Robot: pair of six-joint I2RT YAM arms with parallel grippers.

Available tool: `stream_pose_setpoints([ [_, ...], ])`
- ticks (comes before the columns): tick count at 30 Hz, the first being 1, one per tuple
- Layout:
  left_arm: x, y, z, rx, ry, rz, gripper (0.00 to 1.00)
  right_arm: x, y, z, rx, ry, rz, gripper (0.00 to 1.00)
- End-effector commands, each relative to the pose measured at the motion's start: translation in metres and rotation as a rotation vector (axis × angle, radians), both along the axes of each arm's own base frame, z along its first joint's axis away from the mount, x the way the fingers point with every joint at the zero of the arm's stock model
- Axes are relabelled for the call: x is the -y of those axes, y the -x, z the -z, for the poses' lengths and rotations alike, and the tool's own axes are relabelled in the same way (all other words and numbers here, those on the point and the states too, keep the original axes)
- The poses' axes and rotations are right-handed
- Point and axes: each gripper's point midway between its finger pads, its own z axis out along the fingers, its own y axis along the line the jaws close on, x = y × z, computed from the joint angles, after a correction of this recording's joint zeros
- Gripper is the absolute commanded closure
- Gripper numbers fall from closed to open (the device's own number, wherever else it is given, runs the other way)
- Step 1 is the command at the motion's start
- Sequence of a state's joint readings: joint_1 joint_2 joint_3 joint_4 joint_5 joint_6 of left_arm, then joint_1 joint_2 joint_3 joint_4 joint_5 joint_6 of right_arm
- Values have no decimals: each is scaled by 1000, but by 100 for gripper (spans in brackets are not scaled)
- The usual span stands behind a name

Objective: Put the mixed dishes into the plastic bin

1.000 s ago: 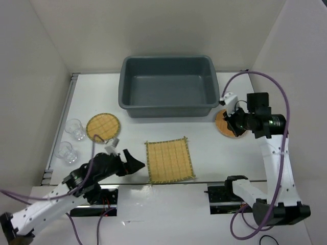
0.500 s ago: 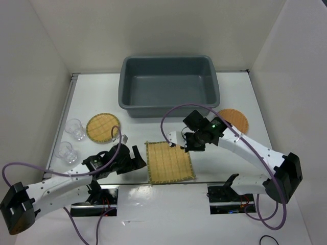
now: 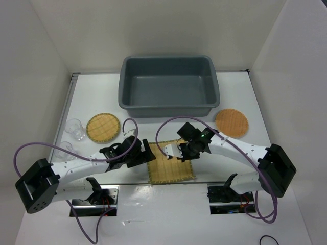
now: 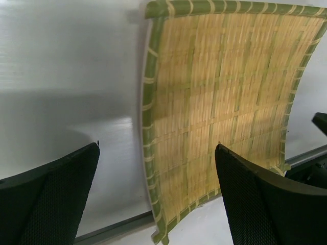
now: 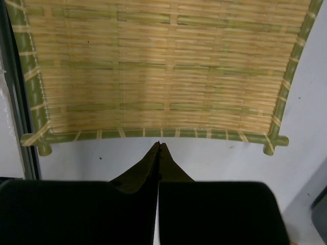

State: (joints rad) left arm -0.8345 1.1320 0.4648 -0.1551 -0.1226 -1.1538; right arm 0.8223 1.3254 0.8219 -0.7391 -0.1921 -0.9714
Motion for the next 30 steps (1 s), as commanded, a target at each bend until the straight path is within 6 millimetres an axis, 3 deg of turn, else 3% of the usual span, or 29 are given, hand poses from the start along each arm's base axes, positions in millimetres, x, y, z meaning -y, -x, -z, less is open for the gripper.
stream_pose_setpoints([
  [1,17,-9,-10,12,51,17,0,-19,0,1,5,-83,-48,100],
  [9,19,-10,-10,16,55,17,0,-3,14,44,-104,38,-49,100],
  [16,19,-5,-14,10,88,14,0,-17,11,67,-218,90,7,100],
  [21,27,-5,-28,44,167,31,0,-24,8,72,-233,83,35,100],
  [30,30,4,-22,36,258,37,1,-27,12,75,-261,71,70,100],
])
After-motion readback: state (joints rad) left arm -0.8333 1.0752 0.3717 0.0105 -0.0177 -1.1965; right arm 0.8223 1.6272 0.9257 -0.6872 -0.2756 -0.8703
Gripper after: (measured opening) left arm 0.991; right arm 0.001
